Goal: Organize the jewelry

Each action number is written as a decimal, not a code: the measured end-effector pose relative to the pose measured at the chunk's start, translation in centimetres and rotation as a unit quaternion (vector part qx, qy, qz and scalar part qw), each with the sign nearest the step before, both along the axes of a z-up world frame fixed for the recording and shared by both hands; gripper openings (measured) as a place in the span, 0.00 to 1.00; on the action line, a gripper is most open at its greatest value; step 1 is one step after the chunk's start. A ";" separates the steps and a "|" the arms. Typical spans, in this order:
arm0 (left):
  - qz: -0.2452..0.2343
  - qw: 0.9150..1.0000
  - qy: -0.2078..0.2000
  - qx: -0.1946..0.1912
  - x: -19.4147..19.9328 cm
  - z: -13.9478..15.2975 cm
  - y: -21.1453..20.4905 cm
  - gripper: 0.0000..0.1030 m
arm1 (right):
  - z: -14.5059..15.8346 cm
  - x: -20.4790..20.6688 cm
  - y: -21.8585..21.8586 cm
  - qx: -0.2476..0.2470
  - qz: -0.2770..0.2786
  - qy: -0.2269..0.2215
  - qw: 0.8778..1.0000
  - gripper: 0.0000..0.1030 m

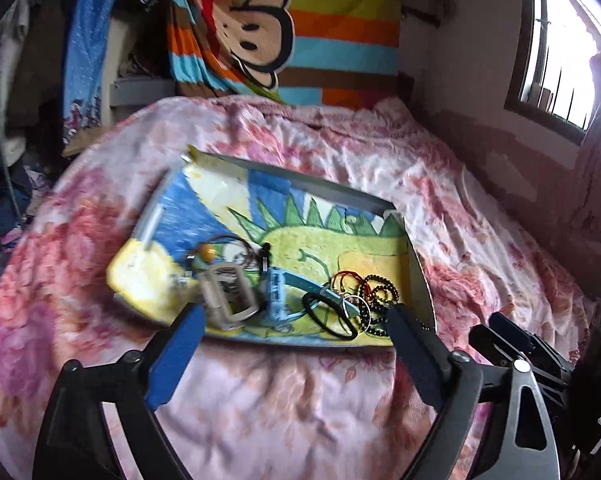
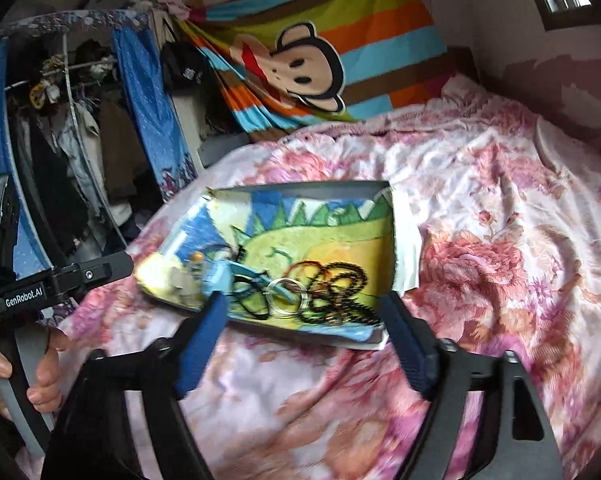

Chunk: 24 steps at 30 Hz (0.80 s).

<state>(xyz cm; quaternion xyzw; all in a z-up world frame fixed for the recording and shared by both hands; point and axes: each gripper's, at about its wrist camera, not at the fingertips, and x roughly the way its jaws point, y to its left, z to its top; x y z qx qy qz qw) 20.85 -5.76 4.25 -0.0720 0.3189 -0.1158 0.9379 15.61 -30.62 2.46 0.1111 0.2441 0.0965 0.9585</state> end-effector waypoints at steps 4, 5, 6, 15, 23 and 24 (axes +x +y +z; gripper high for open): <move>0.023 0.999 -0.031 0.003 -3.9 0.9 2.2 1.00 | 0.9 -3.3 1.8 -0.010 0.013 -0.023 1.000 0.93; 0.027 0.999 -0.038 0.006 -4.8 1.0 2.7 1.00 | 1.0 -4.2 2.2 -0.014 0.015 -0.027 0.999 0.94; 0.032 0.998 -0.044 0.010 -5.8 1.1 3.2 1.00 | 1.1 -5.0 2.6 -0.019 0.018 -0.032 0.999 0.94; 0.060 0.994 -0.073 0.051 -12.7 0.1 6.3 1.00 | 0.7 -9.3 4.9 -0.046 0.026 -0.028 0.998 0.96; 0.070 0.993 -0.071 0.059 -13.9 -1.9 7.4 1.00 | -0.4 -9.1 4.9 -0.048 0.028 -0.011 0.998 0.96; 0.071 0.993 -0.068 0.059 -13.8 -2.0 7.4 1.00 | -0.6 -9.0 4.9 -0.047 0.027 -0.009 0.998 0.96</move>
